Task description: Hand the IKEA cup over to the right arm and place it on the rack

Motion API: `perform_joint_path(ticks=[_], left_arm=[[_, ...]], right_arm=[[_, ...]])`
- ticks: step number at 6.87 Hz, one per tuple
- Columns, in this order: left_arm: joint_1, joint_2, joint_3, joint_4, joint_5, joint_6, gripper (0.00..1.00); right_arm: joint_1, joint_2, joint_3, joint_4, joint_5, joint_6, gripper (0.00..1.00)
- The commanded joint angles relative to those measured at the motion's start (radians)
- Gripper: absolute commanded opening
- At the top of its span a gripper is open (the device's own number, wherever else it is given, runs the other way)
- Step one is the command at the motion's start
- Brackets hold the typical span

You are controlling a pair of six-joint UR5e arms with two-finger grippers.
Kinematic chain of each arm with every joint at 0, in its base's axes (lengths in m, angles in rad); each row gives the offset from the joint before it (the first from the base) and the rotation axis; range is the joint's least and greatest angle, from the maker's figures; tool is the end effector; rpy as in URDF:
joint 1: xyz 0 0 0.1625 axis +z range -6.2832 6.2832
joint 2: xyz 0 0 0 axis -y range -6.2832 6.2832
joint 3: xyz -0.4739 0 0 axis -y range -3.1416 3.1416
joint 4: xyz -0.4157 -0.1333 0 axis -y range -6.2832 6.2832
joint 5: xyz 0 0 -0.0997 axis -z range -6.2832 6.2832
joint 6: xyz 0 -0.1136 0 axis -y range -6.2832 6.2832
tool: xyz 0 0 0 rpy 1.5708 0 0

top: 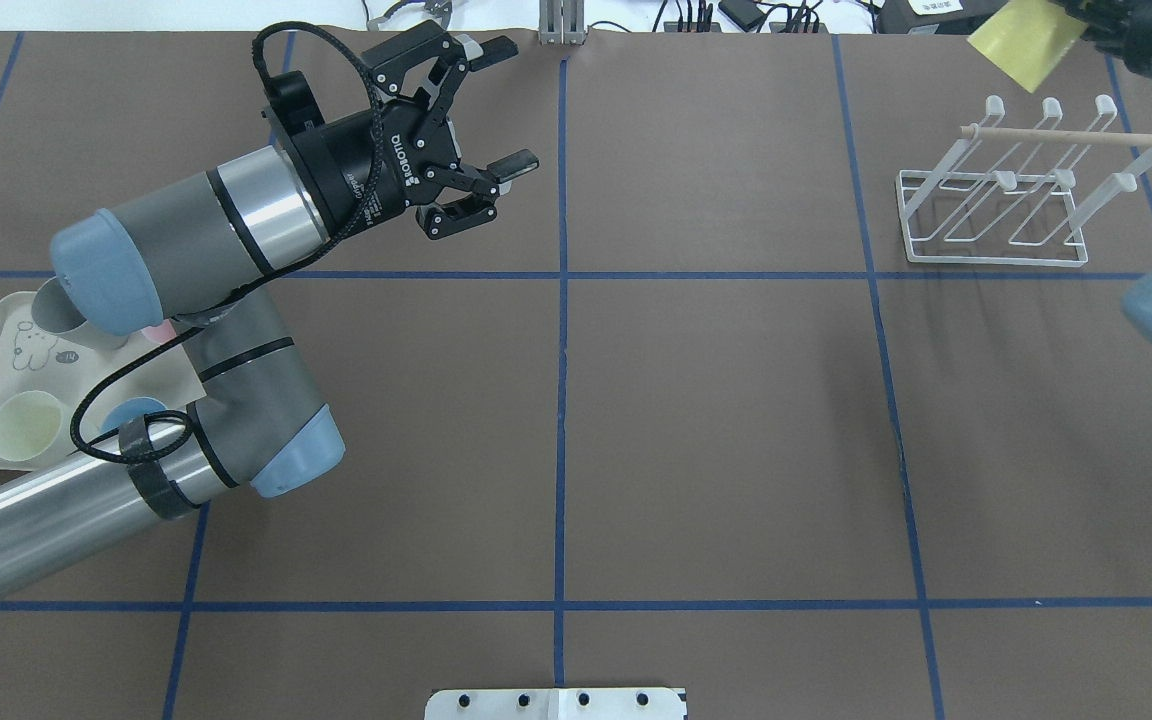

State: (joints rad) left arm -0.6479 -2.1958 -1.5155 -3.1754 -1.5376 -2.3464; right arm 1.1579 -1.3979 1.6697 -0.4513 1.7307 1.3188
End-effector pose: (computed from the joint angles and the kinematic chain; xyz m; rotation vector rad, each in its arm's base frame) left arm 0.4469 -0.5102 0.1761 -0.1268 2.2978 -0.8184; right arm -0.1393 -0.6051 0.4397 0.8148 -1.1676 0.6408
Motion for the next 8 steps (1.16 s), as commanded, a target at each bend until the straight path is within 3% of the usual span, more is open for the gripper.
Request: perform_joint_path(ticks=[1,3,5,7,8], left_arm=[[-0.001,0.005,-0.019,0.031,-0.001,0.006,1.00],[-0.001,0.042,-0.037,0.061,-0.010,0.126,1.00],[-0.021,0.135,-0.231,0.304,-0.119,0.358,1.00],[-0.152,0.241,-0.381,0.518,-0.327,0.508,1.00],[-0.229,0.292,-0.394,0.526,-0.419,0.571,1.00]], right_arm=[[0.074,-0.142,0.060,-0.003,-0.008,-0.232,0.00],[0.089,-0.212,0.061,-0.003,-0.080,-0.453,0.00],[0.091,-0.251,0.061,-0.004,-0.083,-0.512,0.00],[0.089,-0.260,0.064,-0.039,-0.080,-0.547,0.00],[0.073,-0.268,0.067,-0.040,-0.073,-0.549,0.00]])
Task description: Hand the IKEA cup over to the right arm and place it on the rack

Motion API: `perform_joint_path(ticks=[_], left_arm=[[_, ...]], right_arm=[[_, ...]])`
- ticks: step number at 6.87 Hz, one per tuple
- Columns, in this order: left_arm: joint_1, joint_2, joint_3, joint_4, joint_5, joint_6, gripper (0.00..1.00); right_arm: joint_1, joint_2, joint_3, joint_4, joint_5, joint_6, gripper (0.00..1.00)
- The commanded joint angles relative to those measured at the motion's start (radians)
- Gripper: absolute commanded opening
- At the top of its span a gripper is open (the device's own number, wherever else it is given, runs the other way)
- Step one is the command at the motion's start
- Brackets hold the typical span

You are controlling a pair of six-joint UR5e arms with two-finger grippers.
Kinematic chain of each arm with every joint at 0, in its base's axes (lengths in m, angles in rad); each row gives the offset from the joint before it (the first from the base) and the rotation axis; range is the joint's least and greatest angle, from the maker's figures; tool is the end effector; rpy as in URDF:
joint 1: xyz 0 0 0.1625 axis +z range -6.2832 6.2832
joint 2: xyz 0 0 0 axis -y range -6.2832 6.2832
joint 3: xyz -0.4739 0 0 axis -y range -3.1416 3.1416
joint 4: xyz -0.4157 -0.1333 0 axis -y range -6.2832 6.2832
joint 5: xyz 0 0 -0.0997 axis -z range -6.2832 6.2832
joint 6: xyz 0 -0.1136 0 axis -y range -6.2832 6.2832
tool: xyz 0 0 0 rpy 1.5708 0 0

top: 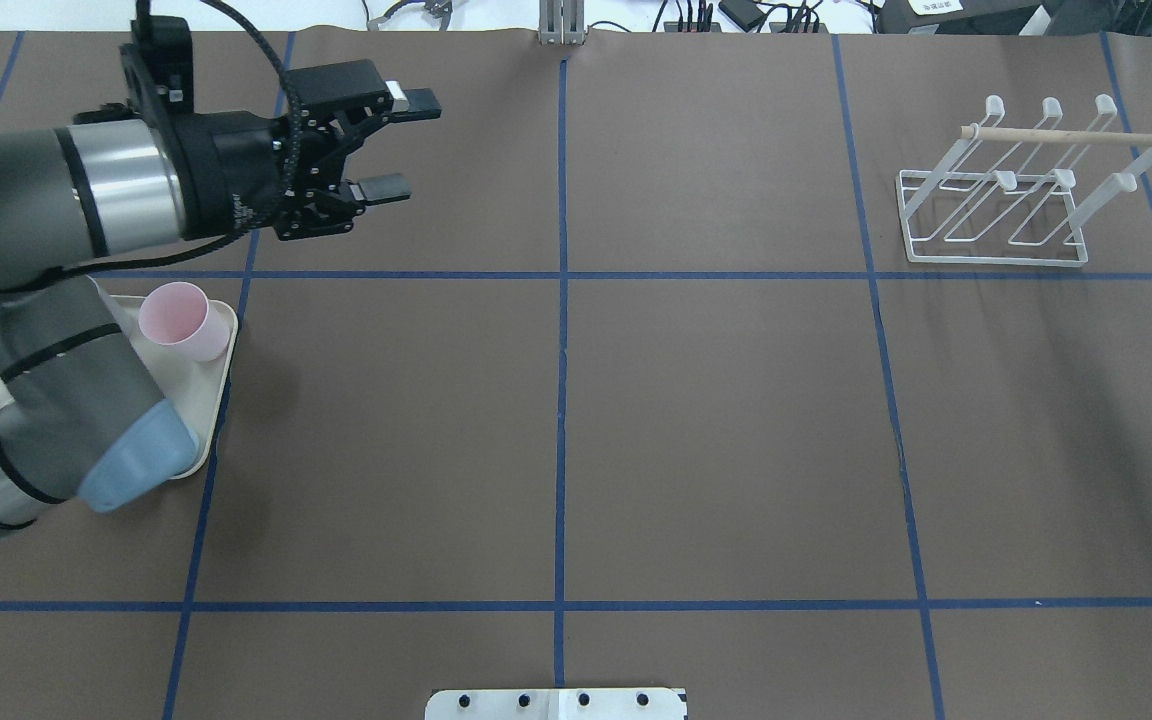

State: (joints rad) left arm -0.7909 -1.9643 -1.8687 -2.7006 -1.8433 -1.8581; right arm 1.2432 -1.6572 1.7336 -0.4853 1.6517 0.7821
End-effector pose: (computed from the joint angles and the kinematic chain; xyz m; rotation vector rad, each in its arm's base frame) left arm 0.3371 -0.4869 0.2114 0.2676 1.8227 -0.5146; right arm -0.0489 -0.5296 0.5564 0.9550 -0.6766 0.3548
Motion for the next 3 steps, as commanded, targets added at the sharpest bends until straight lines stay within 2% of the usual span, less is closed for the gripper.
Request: perform_joint_path(ticks=[1,2,3], left_arm=[[-0.167,0.108,-0.041,0.053,-0.213,0.168,1.00],[-0.233,0.169,-0.041,0.053,-0.278,0.285,1.00],[-0.263,0.206,-0.040,0.053,-0.302,0.366,1.00]], right_arm=[[-0.055,-0.006,0.000,-0.006,-0.006,-0.012,0.00],[-0.091,0.005,-0.006,-0.006,-0.053,-0.029,0.00],[-0.125,0.013,-0.011,-0.004,-0.135,-0.087,0.00]])
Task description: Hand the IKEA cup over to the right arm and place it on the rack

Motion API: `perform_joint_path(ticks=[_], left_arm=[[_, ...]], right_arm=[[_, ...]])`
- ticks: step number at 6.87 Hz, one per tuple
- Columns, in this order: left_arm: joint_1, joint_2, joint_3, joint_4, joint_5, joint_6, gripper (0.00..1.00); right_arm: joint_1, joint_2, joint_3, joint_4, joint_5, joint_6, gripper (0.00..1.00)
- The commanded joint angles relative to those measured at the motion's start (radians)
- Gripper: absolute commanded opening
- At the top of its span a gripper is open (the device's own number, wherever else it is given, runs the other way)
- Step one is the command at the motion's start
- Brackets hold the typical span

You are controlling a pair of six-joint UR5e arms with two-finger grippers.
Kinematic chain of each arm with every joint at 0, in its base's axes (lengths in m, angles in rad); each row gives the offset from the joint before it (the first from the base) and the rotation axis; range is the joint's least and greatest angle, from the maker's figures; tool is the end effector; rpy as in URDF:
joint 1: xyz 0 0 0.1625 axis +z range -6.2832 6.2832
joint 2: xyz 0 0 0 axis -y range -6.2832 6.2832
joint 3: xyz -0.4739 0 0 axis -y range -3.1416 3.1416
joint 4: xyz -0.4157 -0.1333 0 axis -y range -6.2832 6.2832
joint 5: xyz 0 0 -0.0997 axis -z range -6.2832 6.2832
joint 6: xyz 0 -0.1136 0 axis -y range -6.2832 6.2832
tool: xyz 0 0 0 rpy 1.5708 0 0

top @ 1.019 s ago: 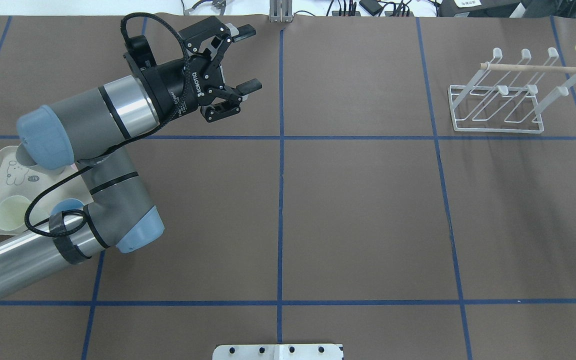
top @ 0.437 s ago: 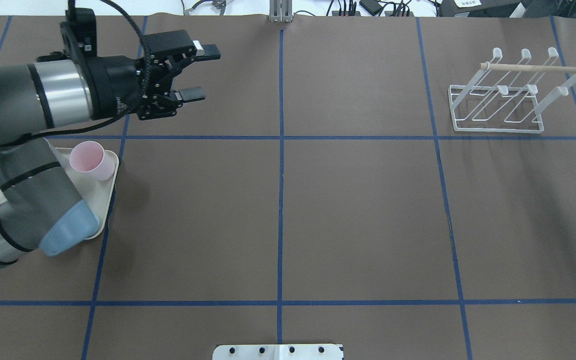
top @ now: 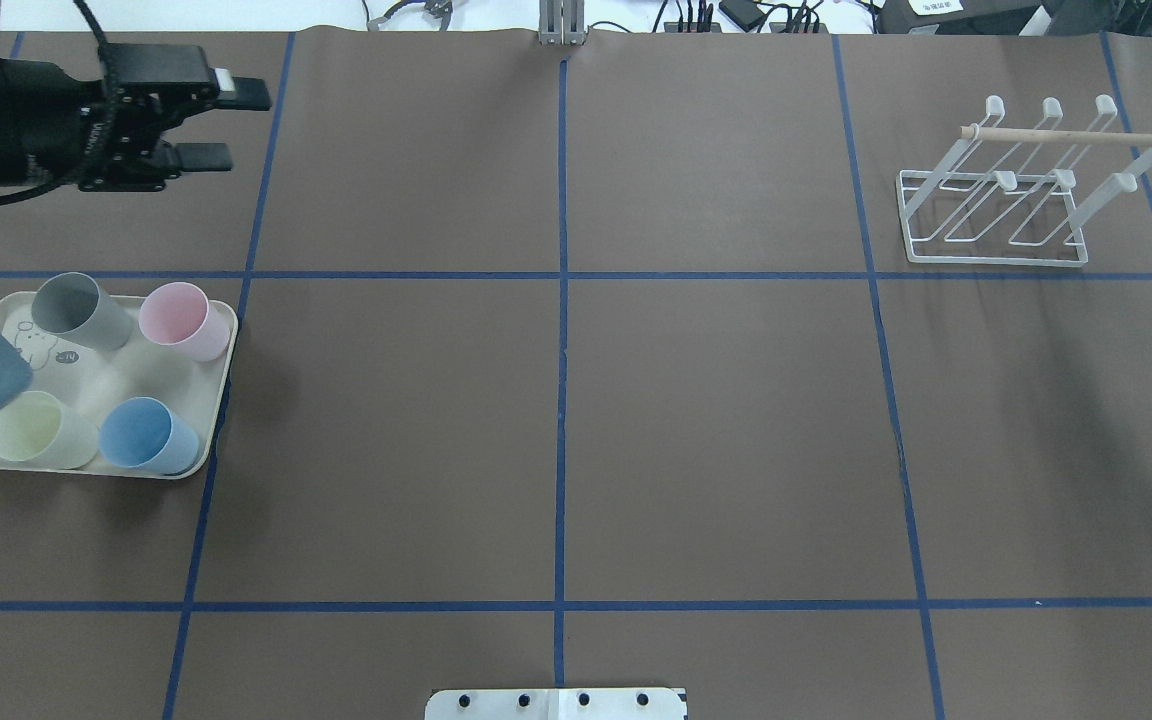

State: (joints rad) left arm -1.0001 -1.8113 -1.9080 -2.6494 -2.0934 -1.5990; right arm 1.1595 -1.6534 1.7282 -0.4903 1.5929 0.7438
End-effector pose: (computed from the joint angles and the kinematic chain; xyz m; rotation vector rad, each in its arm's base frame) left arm 0.2330 -0.5048 0.2880 0.4022 1.6070 -0.3517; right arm -0.0878 -0.5285 0.5583 0.9608 -0.6496 0.2818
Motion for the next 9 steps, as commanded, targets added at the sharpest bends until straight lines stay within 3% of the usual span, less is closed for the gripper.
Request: perform_joint_path(ticks=[1,9], left_arm=[[-0.054,0.058,0.006,0.002,-0.053,0.122,1.00],[-0.054,0.067,0.007,-0.003,-0.054,0.122,1.00]], right_arm=[[-0.044,0.020,-0.012,0.003,-0.089,-0.050,0.00],[-0.066,0.096,-0.130,0.015,-0.085,-0.050,0.00]])
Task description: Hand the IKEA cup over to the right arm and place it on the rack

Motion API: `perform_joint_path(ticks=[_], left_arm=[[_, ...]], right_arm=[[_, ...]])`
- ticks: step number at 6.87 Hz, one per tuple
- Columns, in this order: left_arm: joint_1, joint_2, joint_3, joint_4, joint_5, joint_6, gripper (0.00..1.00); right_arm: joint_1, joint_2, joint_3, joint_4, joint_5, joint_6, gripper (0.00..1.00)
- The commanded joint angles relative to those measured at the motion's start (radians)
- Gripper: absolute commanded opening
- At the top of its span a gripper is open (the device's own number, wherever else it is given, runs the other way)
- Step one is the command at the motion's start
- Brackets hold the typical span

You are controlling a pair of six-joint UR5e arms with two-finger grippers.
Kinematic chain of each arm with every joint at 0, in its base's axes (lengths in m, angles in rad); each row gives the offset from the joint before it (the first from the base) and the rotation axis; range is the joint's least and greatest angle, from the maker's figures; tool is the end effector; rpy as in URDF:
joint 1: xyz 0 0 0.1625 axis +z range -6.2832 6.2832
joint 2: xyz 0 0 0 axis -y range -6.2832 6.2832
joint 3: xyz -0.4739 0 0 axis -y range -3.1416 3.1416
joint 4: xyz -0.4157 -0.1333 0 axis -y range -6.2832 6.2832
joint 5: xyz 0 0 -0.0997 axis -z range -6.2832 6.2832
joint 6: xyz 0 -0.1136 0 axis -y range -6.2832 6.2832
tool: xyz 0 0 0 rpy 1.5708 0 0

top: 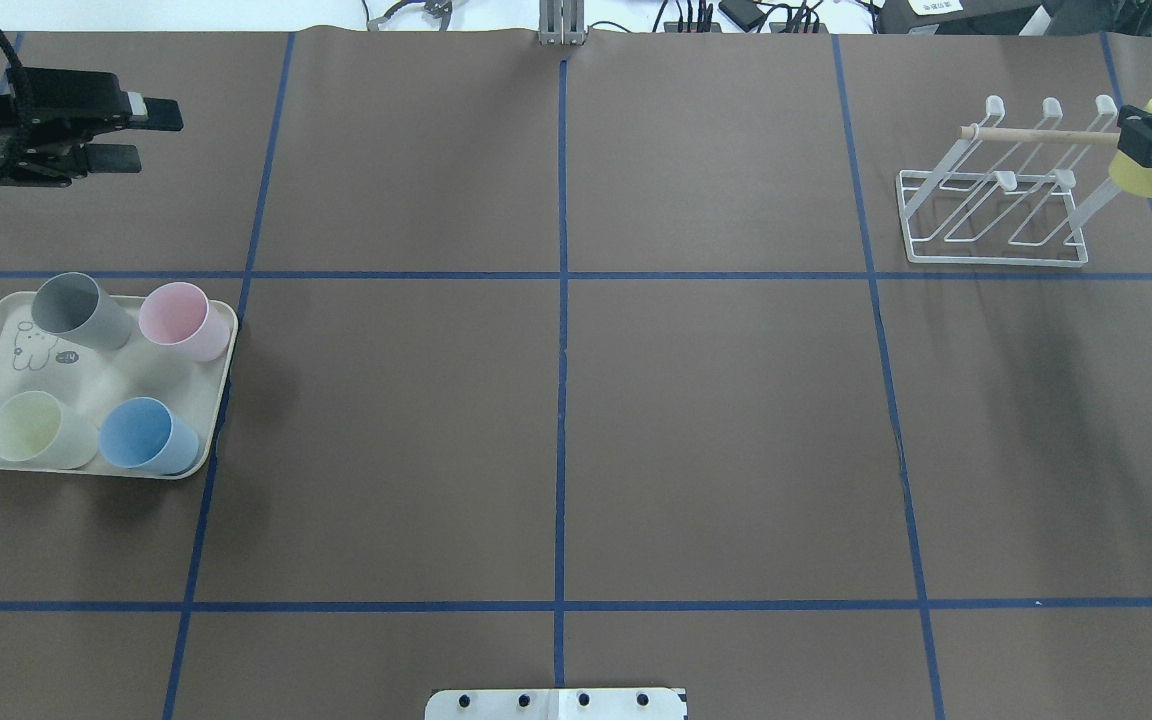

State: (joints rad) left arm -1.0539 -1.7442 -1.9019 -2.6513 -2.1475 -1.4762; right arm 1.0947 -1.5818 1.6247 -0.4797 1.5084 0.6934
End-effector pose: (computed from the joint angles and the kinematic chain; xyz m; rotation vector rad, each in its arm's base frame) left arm 0.2046 -0.5043 0.3273 0.4544 1.5240 -0.2928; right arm -0.1296 -0.5576 0.5762 0.9783 -0.5808 0.2288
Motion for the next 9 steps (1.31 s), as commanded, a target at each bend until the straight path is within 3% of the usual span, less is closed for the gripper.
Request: perform_joint_path(ticks=[1,5,9], left_arm=[[0.000,0.000,0.001,-0.001,0.000,-0.001,1.00],[0.000,0.002,0.003,-0.001,0.000,-0.001,1.00],[0.000,0.011,0.003,-0.001,-0.002,0.000,1.00]], right_arm=[[-0.001,0.029,-0.044,0.007,-0.001,0.002,0.00],[-0.002,0.008,-0.043,0.048,-0.005,0.011,0.00],[-0.004,-0.083,-0.045,0.228,-0.135,0.018,0.00]])
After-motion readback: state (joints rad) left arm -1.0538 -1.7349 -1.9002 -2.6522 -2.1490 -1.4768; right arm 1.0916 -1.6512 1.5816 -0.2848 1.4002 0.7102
